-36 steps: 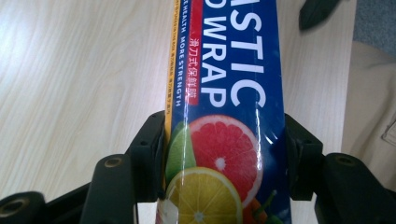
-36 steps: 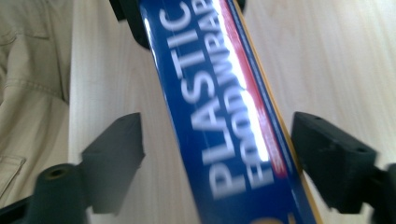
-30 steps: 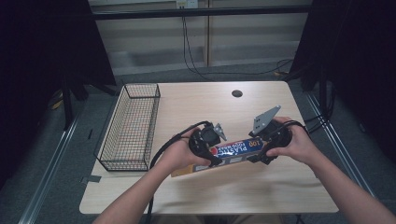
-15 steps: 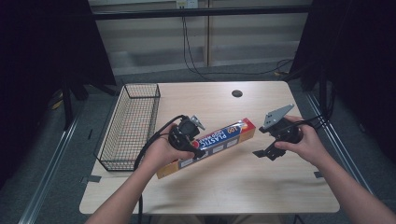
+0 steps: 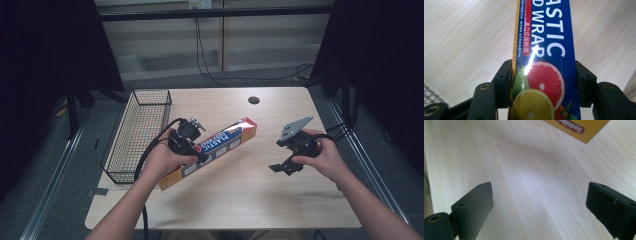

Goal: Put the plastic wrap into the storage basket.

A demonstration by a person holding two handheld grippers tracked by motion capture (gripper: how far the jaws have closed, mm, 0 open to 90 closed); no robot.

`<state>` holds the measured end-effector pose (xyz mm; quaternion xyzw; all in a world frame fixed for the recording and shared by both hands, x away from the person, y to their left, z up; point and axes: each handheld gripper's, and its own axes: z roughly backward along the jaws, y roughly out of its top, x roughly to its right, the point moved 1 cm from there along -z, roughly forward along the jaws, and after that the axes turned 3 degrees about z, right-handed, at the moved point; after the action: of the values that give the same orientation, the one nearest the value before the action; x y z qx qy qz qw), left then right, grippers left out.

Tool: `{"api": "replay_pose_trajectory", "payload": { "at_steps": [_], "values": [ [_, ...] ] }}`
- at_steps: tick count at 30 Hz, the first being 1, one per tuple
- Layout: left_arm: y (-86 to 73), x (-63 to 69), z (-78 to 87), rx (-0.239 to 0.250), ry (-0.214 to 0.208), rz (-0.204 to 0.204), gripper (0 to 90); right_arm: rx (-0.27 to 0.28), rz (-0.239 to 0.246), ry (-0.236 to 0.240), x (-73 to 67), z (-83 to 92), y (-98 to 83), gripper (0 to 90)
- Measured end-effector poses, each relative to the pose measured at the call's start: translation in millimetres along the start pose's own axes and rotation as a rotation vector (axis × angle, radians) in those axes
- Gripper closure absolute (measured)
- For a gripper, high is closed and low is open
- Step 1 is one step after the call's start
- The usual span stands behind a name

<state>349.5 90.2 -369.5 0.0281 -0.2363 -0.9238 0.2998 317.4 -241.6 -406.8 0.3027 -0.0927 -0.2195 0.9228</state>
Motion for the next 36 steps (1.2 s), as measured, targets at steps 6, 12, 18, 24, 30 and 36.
{"api": "replay_pose_trajectory", "payload": {
  "at_steps": [6, 12, 18, 24, 30, 36],
  "values": [
    [-3.4, -7.3, 7.5, 0.0, 0.012, 0.044, 44.1, -0.01, -0.005, 0.006, -4.7, -4.6, 1.1, 6.8],
    [-8.0, -15.3, 12.6, 0.0, 0.037, 0.06, 44.1, -0.013, -0.001, 0.008, -6.8, -8.0, 1.5, 6.8],
    [-13.8, -24.9, 20.3, 0.005, 0.055, 0.098, 44.1, -0.007, -0.008, 0.027, -8.8, -11.0, 2.3, 6.7],
    [-19.5, -33.5, 27.2, 0.017, 0.07, 0.14, 44.1, -0.01, -0.01, 0.029, -9.0, -15.5, 0.7, 6.6],
    [-24.0, -40.3, 29.3, 0.004, 0.101, 0.186, 44.1, -0.01, -0.016, 0.031, -12.1, -19.0, 0.0, 6.5],
    [-25.7, -46.3, 35.1, 0.031, 0.118, 0.234, 44.1, 0.004, -0.017, 0.034, -11.5, -23.0, -0.9, 6.4]
  ]
}}
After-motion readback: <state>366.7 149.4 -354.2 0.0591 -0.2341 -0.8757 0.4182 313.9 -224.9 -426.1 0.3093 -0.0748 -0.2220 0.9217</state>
